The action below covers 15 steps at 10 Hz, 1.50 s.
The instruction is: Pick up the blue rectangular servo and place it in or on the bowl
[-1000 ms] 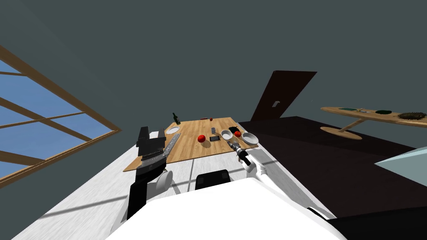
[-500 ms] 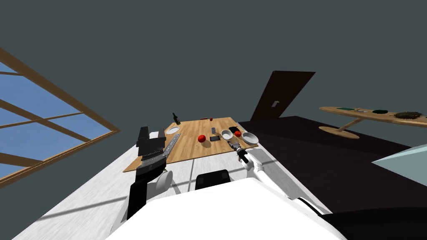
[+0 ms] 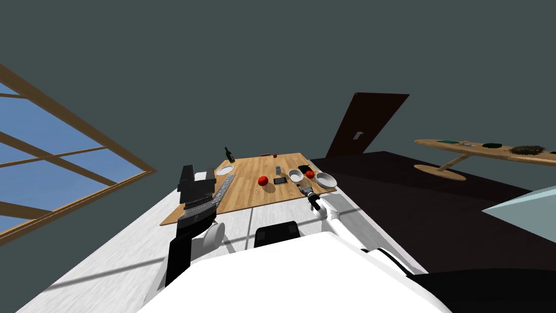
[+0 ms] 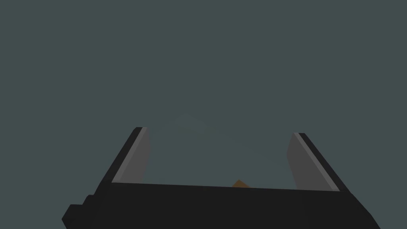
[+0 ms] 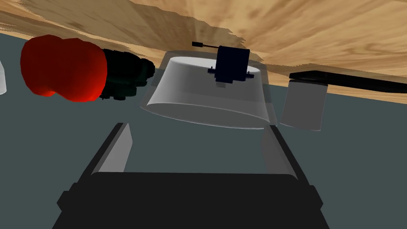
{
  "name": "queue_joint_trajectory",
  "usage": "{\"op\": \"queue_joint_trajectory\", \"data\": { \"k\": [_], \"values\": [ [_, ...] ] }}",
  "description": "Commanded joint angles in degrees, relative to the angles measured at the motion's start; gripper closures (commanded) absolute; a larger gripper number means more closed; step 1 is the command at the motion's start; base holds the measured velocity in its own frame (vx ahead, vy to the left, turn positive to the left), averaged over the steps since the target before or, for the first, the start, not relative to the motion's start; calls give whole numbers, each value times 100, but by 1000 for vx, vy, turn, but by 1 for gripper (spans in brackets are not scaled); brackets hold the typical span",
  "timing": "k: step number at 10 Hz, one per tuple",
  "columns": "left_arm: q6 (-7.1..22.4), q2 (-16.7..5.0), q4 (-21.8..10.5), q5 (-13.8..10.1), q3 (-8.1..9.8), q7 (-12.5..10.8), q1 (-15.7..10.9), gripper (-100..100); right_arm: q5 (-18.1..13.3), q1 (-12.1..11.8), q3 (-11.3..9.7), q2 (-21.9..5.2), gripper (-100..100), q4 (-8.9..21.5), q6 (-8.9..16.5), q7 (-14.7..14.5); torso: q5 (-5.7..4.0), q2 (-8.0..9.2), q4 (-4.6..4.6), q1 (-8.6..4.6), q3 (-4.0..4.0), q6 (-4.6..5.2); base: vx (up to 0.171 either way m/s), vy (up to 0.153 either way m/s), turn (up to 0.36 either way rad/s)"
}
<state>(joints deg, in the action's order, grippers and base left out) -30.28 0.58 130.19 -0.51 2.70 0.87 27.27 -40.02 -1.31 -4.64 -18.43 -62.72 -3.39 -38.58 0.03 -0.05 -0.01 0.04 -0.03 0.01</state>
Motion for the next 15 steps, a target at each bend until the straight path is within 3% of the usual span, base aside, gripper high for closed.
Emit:
{"op": "queue_joint_trajectory", "data": {
  "k": [1, 7, 8, 9, 10, 12, 13, 14, 15],
  "values": [
    [0, 0, 0, 0, 0, 0, 0, 0, -182, 159, 68, 89, -100, 255, 113, -134, 0, 0, 0, 0, 0, 0, 16, 13, -5],
    [0, 0, 0, 0, 0, 0, 0, 0, -657, 567, 166, 311, -100, 893, 412, -458, 1, -9, -2, 6, -5, 0, 33, 26, 15],
    [0, 0, 0, 0, 0, 0, 0, 0, -618, 522, 169, 300, -100, 818, 390, -426, 2, -15, -3, 12, -8, -1, 28, 23, 11],
    [0, 0, 0, 0, 0, 0, 0, 0, -627, 530, 171, 305, 0, 831, 396, -439, 2, -7, -2, 5, -5, 1, 0, 0, 0],
    [0, 0, 0, 0, 0, 0, 0, 0, -756, 365, 288, 438, -100, 755, 225, -555, 0, 0, 0, -2, 0, 1, 107, -5, -135],
    [0, 0, 0, 0, 0, 0, 2, 0, -860, 233, 382, 544, -100, 695, 89, -648, 0, -45, -9, -4, -25, 2, 153, 6, -103],
    [0, 0, 0, 0, 1, 0, 2, 0, -803, 282, 319, 484, -100, 704, 174, -590, 0, -47, -10, -4, -27, 2, 61, 4, -17],
    [0, 0, 0, 0, 0, 0, 1, 0, -810, 277, 327, 488, 100, 704, 150, -602, -1, -25, -7, -5, -16, 0, 11, 2, 8],
    [0, 0, 0, 0, 0, 0, 0, 0, -809, 278, 321, 493, 100, 704, 149, -600, 1, -8, -1, -8, -5, 3, 7, -3, -20]
  ]
}}
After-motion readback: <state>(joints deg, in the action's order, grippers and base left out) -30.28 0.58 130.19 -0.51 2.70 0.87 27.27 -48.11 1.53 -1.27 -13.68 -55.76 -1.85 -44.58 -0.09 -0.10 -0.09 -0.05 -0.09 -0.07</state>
